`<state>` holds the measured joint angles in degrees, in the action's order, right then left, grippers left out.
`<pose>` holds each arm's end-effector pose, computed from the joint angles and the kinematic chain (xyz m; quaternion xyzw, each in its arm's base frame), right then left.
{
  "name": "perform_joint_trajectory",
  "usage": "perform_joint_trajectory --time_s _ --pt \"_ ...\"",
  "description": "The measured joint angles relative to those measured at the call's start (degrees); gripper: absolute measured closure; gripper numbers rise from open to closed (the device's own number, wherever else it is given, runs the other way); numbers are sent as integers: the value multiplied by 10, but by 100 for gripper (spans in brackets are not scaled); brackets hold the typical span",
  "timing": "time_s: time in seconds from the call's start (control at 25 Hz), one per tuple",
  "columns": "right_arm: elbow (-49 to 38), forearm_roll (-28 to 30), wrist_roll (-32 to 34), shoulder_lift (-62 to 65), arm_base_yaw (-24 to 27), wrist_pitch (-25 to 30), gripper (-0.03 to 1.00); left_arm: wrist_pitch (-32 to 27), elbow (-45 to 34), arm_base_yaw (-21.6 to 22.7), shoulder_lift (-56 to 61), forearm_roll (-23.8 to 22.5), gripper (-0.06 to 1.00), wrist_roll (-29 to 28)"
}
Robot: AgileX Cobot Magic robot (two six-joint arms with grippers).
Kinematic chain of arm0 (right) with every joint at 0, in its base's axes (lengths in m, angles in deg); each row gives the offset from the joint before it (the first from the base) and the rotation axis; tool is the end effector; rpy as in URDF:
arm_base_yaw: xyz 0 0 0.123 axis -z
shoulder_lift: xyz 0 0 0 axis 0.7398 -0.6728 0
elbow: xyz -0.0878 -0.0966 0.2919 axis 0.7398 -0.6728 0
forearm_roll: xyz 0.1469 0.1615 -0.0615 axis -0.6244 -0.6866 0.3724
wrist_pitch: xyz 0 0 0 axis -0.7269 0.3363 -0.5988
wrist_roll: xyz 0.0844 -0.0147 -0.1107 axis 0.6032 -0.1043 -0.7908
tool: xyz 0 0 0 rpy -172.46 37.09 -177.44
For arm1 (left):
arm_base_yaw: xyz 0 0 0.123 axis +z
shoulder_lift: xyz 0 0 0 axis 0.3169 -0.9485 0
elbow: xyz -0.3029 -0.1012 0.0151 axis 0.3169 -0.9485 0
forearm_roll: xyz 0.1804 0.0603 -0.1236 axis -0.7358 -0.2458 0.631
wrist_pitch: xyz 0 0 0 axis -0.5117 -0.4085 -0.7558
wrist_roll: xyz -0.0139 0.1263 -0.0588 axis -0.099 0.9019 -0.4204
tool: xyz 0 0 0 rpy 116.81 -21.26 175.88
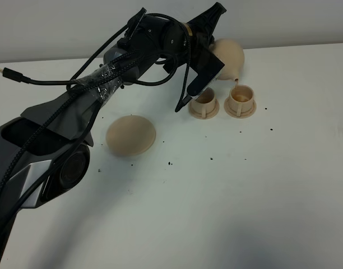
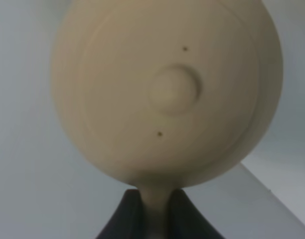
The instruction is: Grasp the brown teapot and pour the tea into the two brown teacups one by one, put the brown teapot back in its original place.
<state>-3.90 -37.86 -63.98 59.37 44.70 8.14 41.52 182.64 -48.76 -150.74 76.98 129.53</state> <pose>-0.0191 -0.0061 0.2393 0.0098 0.8556 0.0123 0.5174 0.5462 -0.3189 0.1888 0.8412 0.2271 0.3445 0.3493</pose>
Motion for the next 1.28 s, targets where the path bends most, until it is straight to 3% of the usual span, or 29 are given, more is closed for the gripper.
perform_joint_trajectory --time_s 0.56,0.84,1.28 --pt "0 0 -1 0 0 0 54 3 0 -13 -2 -17 79 0" --pt "0 0 0 0 0 0 54 41 -1 -16 -24 -29 79 0" --pt "0 0 -1 0 0 0 54 51 -1 -17 -24 -30 79 0"
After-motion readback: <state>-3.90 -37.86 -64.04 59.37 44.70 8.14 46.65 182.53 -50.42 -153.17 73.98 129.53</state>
